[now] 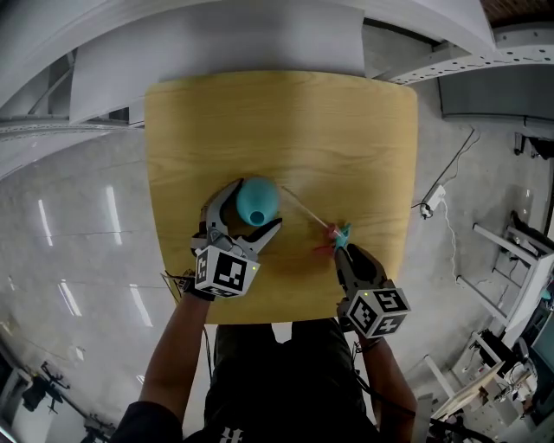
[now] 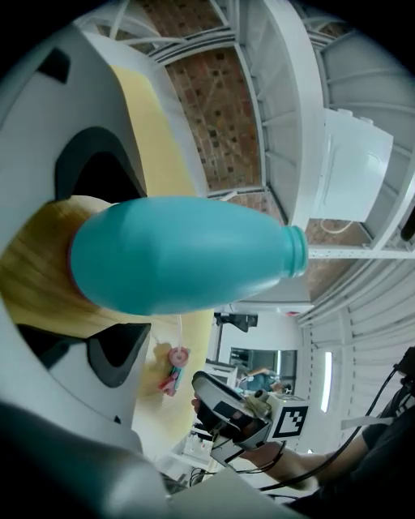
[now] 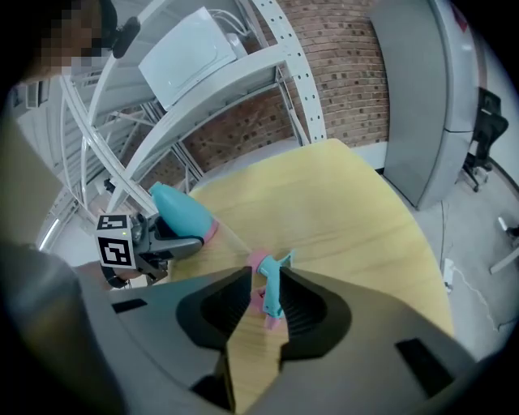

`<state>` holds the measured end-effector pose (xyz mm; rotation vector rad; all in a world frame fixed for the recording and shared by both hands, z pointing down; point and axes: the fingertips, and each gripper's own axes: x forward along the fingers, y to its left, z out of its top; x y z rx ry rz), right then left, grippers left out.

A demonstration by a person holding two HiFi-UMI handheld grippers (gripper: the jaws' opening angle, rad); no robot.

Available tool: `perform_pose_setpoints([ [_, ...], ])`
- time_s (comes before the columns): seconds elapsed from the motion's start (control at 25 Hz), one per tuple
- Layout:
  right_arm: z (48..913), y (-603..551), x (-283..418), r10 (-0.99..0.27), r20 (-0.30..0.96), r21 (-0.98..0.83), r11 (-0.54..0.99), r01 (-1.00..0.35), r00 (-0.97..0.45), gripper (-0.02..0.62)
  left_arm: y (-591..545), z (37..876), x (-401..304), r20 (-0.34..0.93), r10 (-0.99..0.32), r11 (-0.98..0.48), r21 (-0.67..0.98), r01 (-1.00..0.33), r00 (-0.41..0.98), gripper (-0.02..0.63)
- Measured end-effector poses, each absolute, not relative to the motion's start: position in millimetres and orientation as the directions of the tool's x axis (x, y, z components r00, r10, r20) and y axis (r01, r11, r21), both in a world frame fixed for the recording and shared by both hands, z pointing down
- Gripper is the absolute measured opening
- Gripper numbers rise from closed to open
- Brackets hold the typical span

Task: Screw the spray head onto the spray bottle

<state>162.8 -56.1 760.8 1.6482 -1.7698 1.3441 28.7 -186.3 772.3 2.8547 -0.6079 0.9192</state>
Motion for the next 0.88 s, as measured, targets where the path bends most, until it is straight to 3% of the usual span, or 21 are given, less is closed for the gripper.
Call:
perform_pose_setpoints([
  [0.12,768.3,-55.5,168.3,-0.531,0.821,-0.347,-0.168,-0.923,-0.212,0.131,-188.4,780.9,37.1,0.609,-0.324,-0.929,-0.060,-0.365,0.724,0.443],
  [0.28,781.8,-57.3,170.5,-0.482,0.853,-0.327,-0.195,-0.925,-0.200,0.156,-193.4,787.9,41.4,0.653,-0.313,-0.930,-0.064,-0.361,0.690,0.443],
  [0.6,798.4,-60.2,162.8,-0.411,0.871,-0.379,-0.215,-0.900,-0.268,0.146,-193.4,789.2,44.1,0.657,-0.312,-0.930,-0.066,-0.361,0.686,0.428],
  [0.88,764.7,-56.4,184.3,-0.451,0.846,-0.407,-0.201,-0.891,-0.285,0.127,-185.7,772.4,37.4,0.717,-0.209,-0.925,0.075,-0.372,0.665,0.425],
])
